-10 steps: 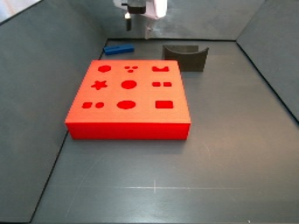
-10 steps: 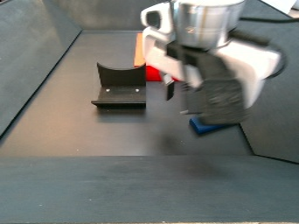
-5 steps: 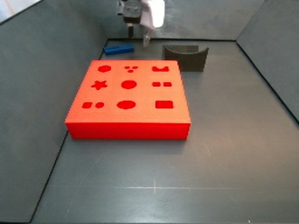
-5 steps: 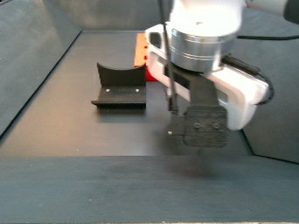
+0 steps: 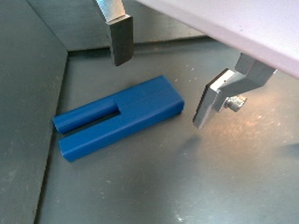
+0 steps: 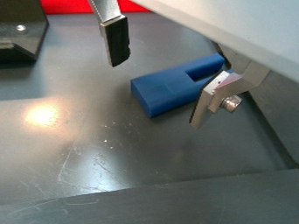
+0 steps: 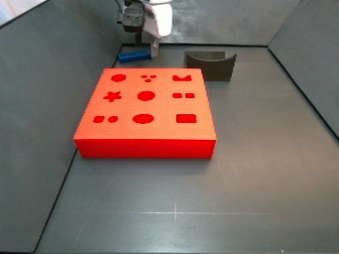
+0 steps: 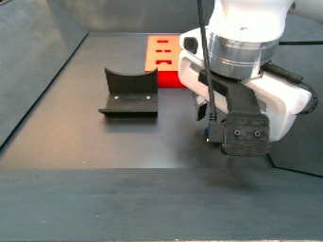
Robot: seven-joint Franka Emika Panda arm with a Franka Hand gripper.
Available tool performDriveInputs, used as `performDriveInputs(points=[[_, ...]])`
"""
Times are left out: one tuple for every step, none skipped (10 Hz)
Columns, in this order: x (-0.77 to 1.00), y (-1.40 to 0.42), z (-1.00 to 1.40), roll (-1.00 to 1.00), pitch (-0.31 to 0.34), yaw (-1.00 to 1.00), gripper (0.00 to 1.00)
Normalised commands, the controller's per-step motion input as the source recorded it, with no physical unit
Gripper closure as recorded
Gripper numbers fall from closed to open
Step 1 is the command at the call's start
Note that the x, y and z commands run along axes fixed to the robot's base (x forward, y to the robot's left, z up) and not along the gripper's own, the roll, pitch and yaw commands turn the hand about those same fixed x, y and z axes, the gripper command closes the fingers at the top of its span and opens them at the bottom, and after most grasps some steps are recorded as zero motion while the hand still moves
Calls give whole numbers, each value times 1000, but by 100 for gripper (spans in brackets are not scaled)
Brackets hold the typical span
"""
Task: Pick up the square-circle object. Move up. Rotate the square-circle object. Place the square-circle object on the fixture. Regrasp the square-circle object. Move to above the board. Insert the square-circle object.
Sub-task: Pick up the square-circle object.
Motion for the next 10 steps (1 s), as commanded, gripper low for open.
performDriveInputs(points=[[3, 0, -423, -284, -231, -146, 0], [0, 0, -380, -327, -211, -111, 0], [0, 0, -331, -370, -196, -137, 0], [0, 0, -331, -373, -194, -140, 0], [0, 0, -351, -366, -194, -134, 0], [0, 0, -340, -231, -201, -49, 0], [-51, 26, -66, -84, -149, 0, 0], [0, 37, -6, 0, 0, 0, 0], [0, 0, 0, 0, 0, 0, 100], [0, 0, 0, 0, 0, 0, 100]])
